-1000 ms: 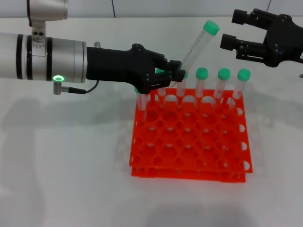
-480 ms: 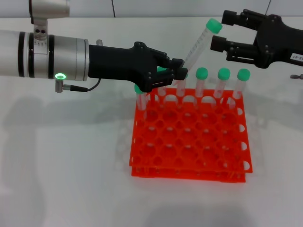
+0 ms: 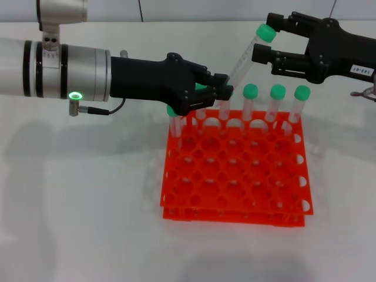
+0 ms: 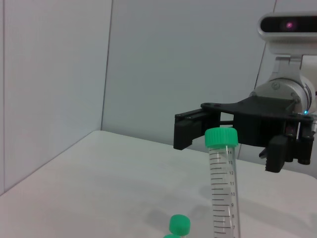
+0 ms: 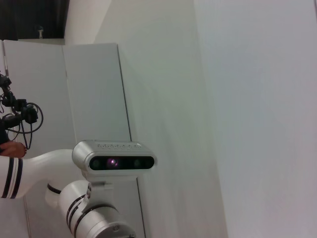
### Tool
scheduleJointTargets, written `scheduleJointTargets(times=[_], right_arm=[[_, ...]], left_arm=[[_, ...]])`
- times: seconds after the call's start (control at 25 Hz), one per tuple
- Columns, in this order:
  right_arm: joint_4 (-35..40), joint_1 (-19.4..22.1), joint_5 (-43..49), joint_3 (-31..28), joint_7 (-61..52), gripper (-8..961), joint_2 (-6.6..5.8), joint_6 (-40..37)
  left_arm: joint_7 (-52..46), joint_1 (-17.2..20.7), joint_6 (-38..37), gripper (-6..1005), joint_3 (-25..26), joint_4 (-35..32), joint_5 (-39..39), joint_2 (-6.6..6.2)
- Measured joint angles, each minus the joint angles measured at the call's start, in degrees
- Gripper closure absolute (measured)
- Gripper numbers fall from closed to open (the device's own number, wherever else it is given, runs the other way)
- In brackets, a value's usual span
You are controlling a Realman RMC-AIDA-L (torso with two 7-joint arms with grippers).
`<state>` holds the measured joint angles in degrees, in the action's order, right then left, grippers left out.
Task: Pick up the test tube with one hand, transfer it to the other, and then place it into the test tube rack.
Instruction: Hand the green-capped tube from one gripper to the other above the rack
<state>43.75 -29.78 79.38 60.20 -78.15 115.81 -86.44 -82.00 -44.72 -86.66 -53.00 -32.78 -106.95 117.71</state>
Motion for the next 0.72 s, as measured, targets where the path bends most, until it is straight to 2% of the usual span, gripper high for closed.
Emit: scheduleJointTargets(times=[0.4,0.72], right_arm=[[-0.2,-0.1,-0.1,0.0,0.0,185,0.03,0.2],[-0.9,-0.4,-0.1,0.0,0.0,451,0.04,0.3]], left_arm=[[0.0,0.2,-0.1,829,-0.1,-0.1,0.0,0.28],[0.0,0.2,-0.1,831,0.0,-0.1,0.0,0.34]])
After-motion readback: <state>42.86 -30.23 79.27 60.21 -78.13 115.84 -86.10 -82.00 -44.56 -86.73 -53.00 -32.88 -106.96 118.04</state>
